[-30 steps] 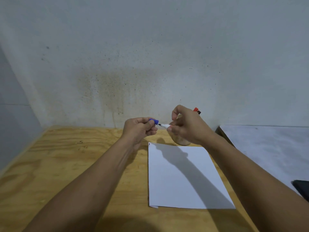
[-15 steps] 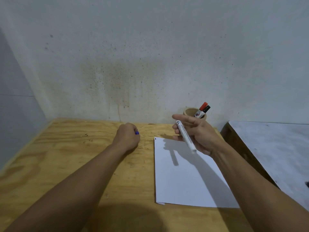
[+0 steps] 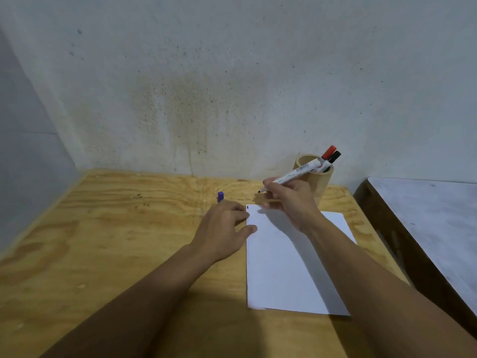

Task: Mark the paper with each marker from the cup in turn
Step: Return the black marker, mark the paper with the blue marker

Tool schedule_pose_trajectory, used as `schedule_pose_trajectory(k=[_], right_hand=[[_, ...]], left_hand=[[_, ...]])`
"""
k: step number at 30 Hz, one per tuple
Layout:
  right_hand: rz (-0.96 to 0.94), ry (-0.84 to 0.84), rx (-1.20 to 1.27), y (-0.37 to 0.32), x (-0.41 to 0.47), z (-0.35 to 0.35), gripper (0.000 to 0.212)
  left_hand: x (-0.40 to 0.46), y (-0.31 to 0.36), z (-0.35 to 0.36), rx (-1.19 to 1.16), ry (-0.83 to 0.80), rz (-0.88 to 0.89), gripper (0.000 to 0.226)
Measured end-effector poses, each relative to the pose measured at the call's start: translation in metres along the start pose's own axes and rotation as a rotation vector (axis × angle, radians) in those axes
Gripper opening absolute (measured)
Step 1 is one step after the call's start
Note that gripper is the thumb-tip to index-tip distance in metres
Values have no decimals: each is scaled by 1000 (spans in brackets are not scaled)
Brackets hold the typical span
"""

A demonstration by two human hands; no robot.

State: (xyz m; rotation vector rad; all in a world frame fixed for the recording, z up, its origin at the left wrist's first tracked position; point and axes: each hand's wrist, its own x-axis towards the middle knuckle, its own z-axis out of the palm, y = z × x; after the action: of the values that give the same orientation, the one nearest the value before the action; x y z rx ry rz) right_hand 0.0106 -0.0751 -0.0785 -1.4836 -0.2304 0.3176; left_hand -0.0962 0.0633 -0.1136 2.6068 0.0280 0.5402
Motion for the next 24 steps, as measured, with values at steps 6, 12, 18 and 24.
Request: schedule_pose_trajectory(k=[6, 12, 18, 24], right_hand=[[-125, 22, -264, 17, 6, 6, 11], [-194, 51, -278, 30, 4, 1, 14], [-240, 42, -341, 34, 6, -1, 10], [-255, 31, -349, 35, 5, 0, 8]], left_hand=[[-4, 1, 3, -23, -16, -51, 44], [-4, -2, 6, -37, -5, -66, 44], [-4, -6, 7, -31, -1, -67, 42], [-3, -4, 6, -33, -6, -81, 42]])
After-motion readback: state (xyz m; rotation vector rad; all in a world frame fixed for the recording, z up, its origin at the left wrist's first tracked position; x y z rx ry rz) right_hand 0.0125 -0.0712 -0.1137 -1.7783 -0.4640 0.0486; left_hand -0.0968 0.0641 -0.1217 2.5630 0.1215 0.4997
